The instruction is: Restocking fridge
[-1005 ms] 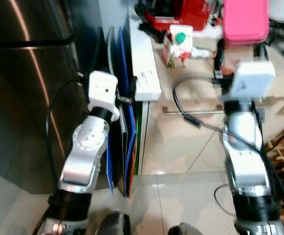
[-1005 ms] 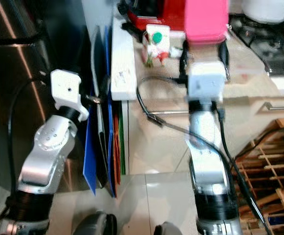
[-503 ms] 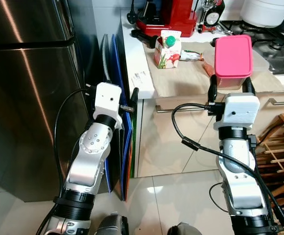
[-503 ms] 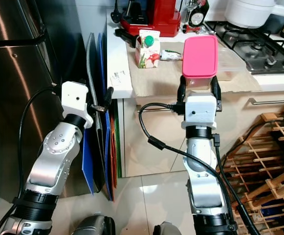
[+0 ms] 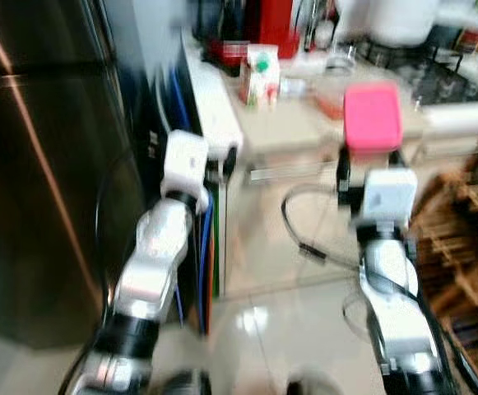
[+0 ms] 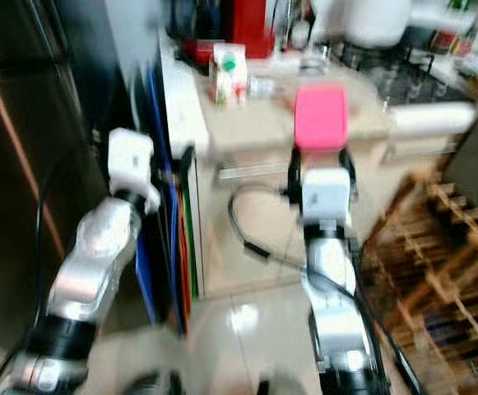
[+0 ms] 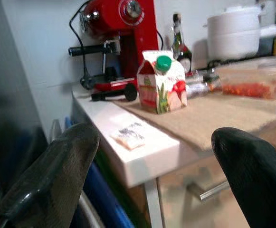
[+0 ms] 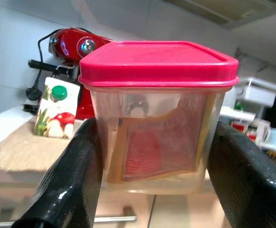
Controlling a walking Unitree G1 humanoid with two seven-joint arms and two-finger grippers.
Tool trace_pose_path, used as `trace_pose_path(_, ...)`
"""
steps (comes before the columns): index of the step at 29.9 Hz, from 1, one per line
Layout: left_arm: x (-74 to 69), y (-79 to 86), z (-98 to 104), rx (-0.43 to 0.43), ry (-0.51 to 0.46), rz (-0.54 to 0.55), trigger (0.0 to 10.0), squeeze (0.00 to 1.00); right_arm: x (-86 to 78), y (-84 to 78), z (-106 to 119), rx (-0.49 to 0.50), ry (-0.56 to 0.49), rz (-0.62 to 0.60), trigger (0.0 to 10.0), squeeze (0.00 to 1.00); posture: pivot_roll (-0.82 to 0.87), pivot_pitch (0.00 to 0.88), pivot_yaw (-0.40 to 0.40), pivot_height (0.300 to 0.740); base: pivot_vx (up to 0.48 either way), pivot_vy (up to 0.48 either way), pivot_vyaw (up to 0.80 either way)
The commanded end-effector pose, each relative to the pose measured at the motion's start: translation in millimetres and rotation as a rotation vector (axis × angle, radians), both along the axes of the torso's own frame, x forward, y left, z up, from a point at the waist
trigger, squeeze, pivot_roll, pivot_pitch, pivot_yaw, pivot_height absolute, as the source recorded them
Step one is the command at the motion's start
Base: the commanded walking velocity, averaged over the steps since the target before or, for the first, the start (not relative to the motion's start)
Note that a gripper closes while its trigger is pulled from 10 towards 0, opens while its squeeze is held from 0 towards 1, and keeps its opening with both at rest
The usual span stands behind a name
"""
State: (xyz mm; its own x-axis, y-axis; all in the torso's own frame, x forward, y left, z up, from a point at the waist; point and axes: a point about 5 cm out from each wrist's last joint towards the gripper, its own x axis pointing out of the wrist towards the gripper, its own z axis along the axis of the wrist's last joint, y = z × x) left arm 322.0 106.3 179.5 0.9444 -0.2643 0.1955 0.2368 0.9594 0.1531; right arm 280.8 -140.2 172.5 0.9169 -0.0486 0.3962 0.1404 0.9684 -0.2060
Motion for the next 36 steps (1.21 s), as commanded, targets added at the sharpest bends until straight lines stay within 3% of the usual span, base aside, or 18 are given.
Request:
trace_pose_path(1,0.5,-3.4,4.4,0.007,-0.017,-0.023,10.0,0.00,1.5,-2.6,-1.6,0.000,0.018,-0.009,0.0,0.00,0.04,0.037,0.034,0.710,0.000,-0.480,0.00)
trace_pose_path(26,-2.8,-6.1,1.5,-0.034,-0.002,-0.063,10.0,0.00,3.1,-6.9,-8.2,-0.009,0.058,-0.013,0.0,0.00,0.03,0.041,0.035,0.710,0.000,-0.480,0.00)
trace_pose_path(29,-2.1,-5.6,0.0,-0.072,0.016,-0.061,10.0,0.00,2.9,-7.2,-9.0,-0.006,0.062,-0.013,0.0,0.00,0.03,0.039,0.033,0.710,0.000,0.000,0.00)
trace_pose_path(36,1.8,-4.2,-4.3,-0.058,0.049,-0.028,10.0,0.00,4.6,-9.3,-9.3,-0.002,0.068,-0.013,0.0,0.00,0.03,0.033,0.031,0.710,0.000,0.000,0.00)
